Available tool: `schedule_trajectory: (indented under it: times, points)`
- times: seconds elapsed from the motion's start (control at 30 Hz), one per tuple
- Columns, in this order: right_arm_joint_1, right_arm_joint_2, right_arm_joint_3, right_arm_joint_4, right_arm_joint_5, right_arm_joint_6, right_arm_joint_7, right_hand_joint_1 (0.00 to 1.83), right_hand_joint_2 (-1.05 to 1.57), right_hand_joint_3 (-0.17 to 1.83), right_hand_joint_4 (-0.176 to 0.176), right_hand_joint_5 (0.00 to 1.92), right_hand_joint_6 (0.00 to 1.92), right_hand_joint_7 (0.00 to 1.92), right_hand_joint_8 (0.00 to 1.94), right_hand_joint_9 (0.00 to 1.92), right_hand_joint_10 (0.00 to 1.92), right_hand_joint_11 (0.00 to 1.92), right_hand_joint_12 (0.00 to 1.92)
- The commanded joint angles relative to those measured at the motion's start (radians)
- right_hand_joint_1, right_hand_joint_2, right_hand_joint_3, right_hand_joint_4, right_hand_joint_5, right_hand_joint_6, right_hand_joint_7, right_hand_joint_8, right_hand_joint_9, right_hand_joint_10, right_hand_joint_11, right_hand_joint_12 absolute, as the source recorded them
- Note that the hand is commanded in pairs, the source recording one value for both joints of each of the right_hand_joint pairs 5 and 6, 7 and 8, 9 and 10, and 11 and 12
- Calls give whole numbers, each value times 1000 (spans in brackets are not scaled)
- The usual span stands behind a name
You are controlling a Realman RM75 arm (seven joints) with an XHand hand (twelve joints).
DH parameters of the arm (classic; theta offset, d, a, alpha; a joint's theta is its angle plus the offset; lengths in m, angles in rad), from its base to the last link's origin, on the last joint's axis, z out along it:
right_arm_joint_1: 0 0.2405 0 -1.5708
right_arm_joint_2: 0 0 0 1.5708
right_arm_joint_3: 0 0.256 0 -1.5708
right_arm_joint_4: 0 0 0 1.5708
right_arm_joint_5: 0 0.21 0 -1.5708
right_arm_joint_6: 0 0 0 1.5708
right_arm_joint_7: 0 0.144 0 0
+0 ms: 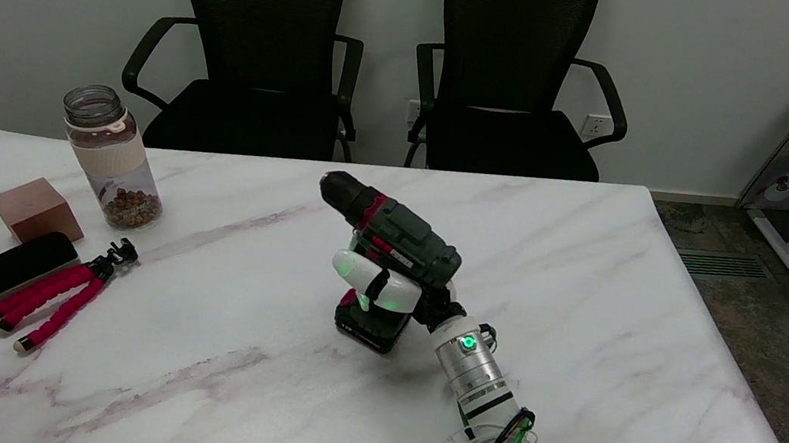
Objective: Pick up the power screwdriver.
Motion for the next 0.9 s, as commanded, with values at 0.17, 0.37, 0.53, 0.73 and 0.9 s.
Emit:
schedule_trajectory:
  times: [0.17, 0.37, 0.53, 0.73, 0.9]
  points:
    - [34, 11, 1, 3, -19, 6, 3, 788, 641, 543, 176, 1920, 1920, 1920, 1920, 1796, 1796, 1661, 1661]
    - [57, 42, 6, -44, -38, 46, -6, 796, 692, 549, 176, 1920, 1920, 1920, 1920, 1883, 1883, 1825, 1825]
    - [79, 78, 13, -97, -36, 88, -7, 800, 747, 549, 176, 1920, 1920, 1920, 1920, 1920, 1920, 1920, 1920]
    - [109, 136, 43, -186, -36, 130, -10, 817, 817, 585, 176, 1920, 1920, 1920, 1920, 1920, 1920, 1920, 1920]
    - [143, 167, 48, -267, -29, 164, -119, 822, 835, 585, 176, 1920, 1920, 1920, 1920, 1920, 1920, 1920, 1920]
